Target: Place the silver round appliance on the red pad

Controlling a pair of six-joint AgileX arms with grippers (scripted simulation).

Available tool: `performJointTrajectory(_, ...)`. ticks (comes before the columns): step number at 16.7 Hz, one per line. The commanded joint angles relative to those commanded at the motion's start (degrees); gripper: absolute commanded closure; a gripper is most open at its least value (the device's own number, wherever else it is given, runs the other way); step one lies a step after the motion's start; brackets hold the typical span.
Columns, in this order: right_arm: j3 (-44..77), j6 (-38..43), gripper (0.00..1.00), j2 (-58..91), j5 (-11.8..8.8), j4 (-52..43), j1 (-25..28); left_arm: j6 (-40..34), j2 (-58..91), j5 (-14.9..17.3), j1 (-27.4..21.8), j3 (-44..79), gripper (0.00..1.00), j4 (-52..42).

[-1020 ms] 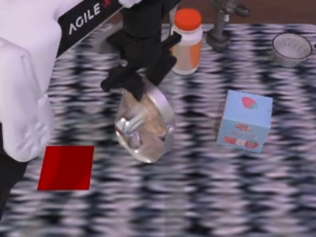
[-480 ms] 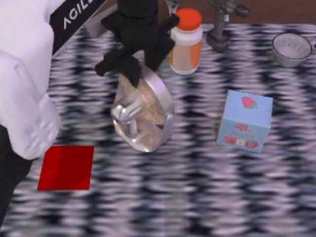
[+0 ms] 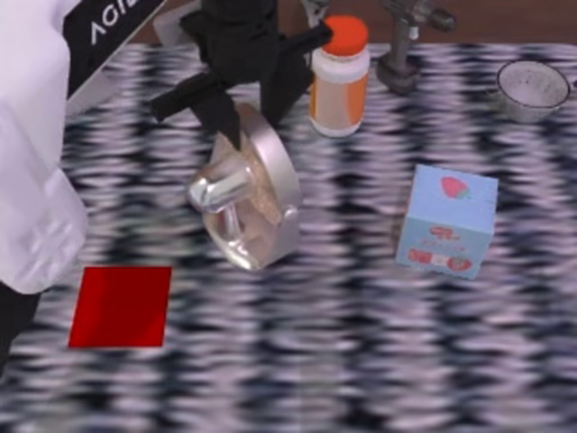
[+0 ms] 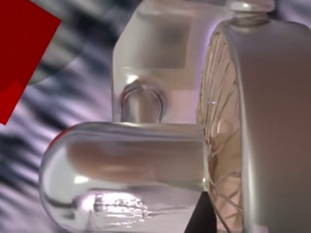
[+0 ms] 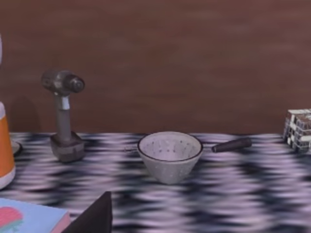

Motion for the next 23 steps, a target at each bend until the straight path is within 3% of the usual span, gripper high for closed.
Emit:
performJointTrajectory(4, 0.00, 0.00, 0.00, 0.00, 0.00, 0.00, 0.00, 19.96, -6.28, -0.38, 1.53, -6.23, 1.00, 3.01)
performJointTrajectory(18, 0.00, 0.00, 0.00, 0.00, 0.00, 0.00, 0.00, 108.20, -32.50, -0.46, 9.65, -42.49, 1.00, 14.42)
performJointTrajectory(23, 0.00, 0.00, 0.00, 0.00, 0.00, 0.00, 0.00, 128.40, -37.77, -0.24, 12.46, -54.07, 1.00, 16.19)
